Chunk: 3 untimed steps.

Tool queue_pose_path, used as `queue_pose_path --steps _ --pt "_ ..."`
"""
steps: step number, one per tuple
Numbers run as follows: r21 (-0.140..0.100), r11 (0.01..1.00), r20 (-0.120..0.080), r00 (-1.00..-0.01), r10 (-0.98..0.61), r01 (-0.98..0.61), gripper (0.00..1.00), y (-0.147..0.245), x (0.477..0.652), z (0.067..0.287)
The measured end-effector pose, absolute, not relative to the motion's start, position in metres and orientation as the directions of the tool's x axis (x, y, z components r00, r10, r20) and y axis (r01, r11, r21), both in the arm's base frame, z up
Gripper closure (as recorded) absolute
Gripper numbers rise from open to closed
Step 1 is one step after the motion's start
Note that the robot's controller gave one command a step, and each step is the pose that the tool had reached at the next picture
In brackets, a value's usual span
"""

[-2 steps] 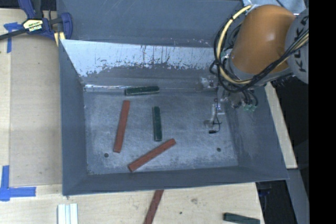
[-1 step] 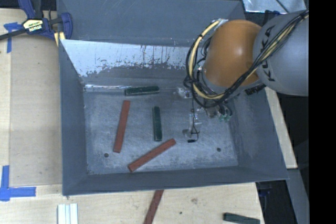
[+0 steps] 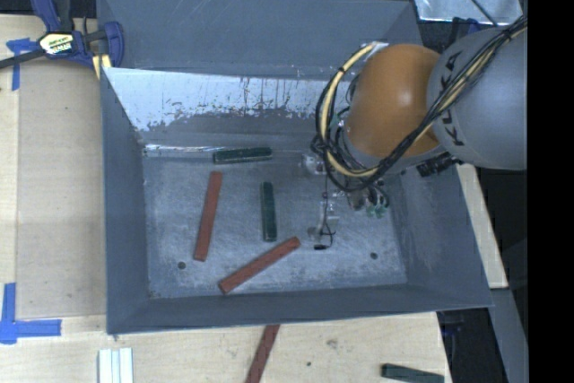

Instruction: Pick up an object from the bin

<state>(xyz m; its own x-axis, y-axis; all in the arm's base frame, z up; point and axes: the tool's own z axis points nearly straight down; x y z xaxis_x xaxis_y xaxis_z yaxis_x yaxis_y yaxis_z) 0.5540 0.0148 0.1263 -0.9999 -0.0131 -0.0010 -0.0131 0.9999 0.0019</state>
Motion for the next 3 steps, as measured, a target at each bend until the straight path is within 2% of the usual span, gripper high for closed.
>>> queue_pose_path --steps 1,2,3 --pt "-0.001 0.992 -0.002 -0.992 -0.122 -0.122 0.00 0.032 0.560 0.101" --pt "-0.002 0.944 -0.008 -0.944 -0.330 -0.330 0.00 0.046 0.519 0.083" --pt "-0.001 0.926 -0.006 -0.926 -0.377 -0.377 0.00 0.049 0.502 0.079"
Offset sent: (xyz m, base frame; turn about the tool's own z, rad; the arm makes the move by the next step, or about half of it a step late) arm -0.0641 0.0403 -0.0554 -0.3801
